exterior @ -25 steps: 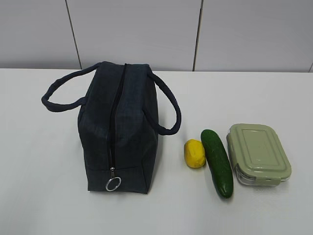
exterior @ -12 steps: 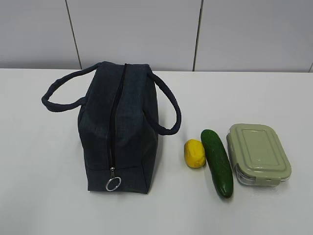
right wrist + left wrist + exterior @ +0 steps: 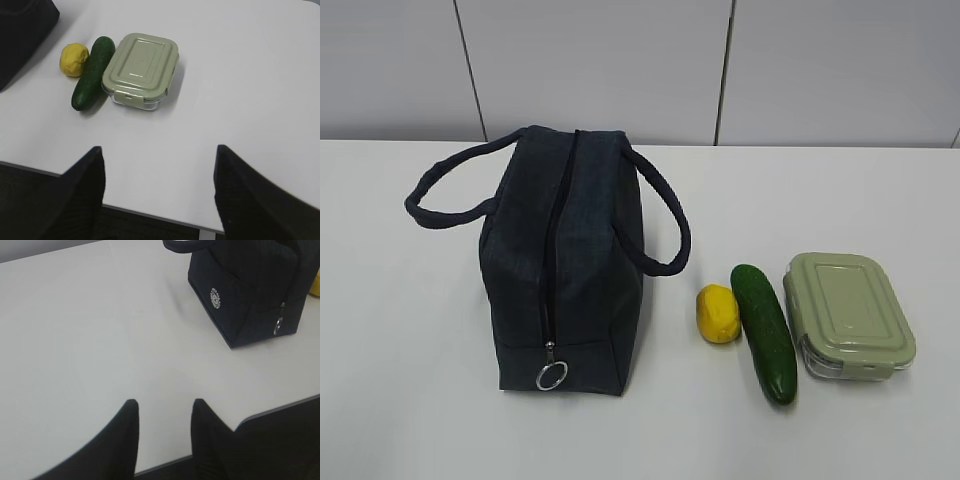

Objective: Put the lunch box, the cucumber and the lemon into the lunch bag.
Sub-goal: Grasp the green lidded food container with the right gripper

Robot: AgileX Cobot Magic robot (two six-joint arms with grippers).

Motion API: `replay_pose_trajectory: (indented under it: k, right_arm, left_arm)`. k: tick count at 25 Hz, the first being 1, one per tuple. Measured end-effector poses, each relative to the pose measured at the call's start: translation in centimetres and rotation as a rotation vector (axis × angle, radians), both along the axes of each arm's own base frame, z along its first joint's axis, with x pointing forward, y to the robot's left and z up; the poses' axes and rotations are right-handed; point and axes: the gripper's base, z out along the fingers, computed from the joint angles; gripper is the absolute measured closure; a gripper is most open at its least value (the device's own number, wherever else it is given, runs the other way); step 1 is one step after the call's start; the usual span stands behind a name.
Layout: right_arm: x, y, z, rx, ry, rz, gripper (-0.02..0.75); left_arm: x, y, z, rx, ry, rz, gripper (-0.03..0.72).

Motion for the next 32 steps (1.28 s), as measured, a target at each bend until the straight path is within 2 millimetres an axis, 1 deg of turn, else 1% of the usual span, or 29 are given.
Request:
replay_pose_trajectory:
  k: [6, 12, 25, 28, 32]
  right_arm:
    - [0.0, 0.0, 0.0, 0.0, 0.0, 0.0, 0.23]
    - [0.0, 0.0, 0.0, -0.001, 0.0, 0.0, 0.23]
    - [0.0, 0.0, 0.0, 0.001, 0.0, -0.001, 0.23]
    - [0.0, 0.0, 0.0, 0.026, 0.002, -0.017, 0.23]
    - [1.1, 0.1, 0.0, 0.068, 0.081, -0.048, 0.23]
  left_arm:
    - [0.0, 0.0, 0.0, 0.0, 0.0, 0.0, 0.449]
    - [0.1, 0.5, 0.0, 0.049, -0.01, 0.033, 0.449]
    - [0.1, 0.4, 0.0, 0.044, -0.009, 0.03, 0.449]
    - [0.1, 0.4, 0.0, 0.043, -0.009, 0.029, 0.449]
    - [0.1, 0.4, 0.0, 0.043, -0.009, 0.029, 0.449]
